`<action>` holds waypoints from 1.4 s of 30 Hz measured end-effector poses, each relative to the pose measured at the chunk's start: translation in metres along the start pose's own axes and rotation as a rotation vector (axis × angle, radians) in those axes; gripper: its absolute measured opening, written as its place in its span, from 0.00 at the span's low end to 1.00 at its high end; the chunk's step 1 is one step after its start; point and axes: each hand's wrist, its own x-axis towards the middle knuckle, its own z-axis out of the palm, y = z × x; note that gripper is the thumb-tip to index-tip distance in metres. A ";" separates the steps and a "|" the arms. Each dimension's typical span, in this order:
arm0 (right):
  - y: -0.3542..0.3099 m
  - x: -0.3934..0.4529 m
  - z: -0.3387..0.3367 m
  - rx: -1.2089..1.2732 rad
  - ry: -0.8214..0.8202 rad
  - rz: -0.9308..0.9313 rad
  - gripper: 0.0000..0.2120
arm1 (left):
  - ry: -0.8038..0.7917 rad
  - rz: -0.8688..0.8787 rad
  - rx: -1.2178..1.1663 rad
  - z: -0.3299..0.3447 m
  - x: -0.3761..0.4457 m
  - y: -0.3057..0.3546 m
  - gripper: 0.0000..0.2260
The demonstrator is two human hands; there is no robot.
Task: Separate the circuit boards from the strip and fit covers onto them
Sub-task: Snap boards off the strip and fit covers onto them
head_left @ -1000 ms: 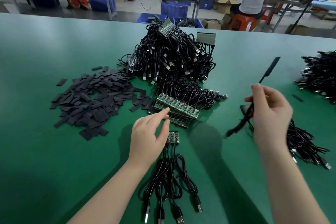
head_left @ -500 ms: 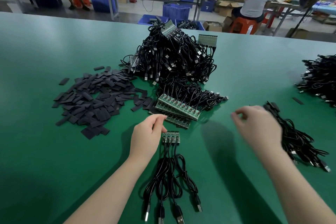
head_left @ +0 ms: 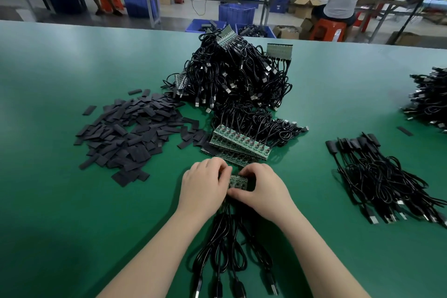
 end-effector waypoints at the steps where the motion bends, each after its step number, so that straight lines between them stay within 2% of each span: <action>1: 0.002 -0.002 0.001 0.101 0.042 0.000 0.18 | -0.024 -0.002 -0.101 -0.002 0.000 -0.001 0.13; 4: 0.008 -0.009 0.005 0.419 0.160 -0.040 0.15 | -0.126 -0.044 -0.390 -0.007 -0.002 -0.004 0.22; 6: 0.008 -0.010 0.006 0.566 0.186 -0.060 0.17 | -0.155 -0.067 -0.565 -0.007 -0.001 -0.005 0.21; 8: 0.007 -0.009 0.006 0.697 0.176 -0.076 0.17 | -0.119 -0.067 -0.703 -0.007 0.001 -0.004 0.17; 10: 0.007 -0.008 0.006 0.797 0.182 -0.058 0.13 | -0.068 -0.061 -0.763 -0.008 0.001 -0.004 0.17; 13: 0.006 -0.006 0.008 0.762 0.257 -0.007 0.08 | -0.072 -0.066 -0.834 -0.010 -0.001 -0.002 0.17; 18: 0.007 -0.007 0.008 0.763 0.285 0.015 0.09 | -0.157 -0.072 -0.870 -0.007 0.000 0.001 0.23; 27: 0.007 -0.007 0.011 0.596 0.359 -0.010 0.07 | -0.144 -0.136 -0.867 -0.007 0.003 0.006 0.21; 34: 0.003 -0.007 0.019 0.537 0.444 -0.039 0.11 | -0.034 -0.209 -0.848 0.000 -0.002 0.014 0.18; 42: 0.001 -0.010 0.021 0.503 0.462 -0.039 0.10 | 0.070 -0.220 -0.778 0.002 -0.007 0.022 0.18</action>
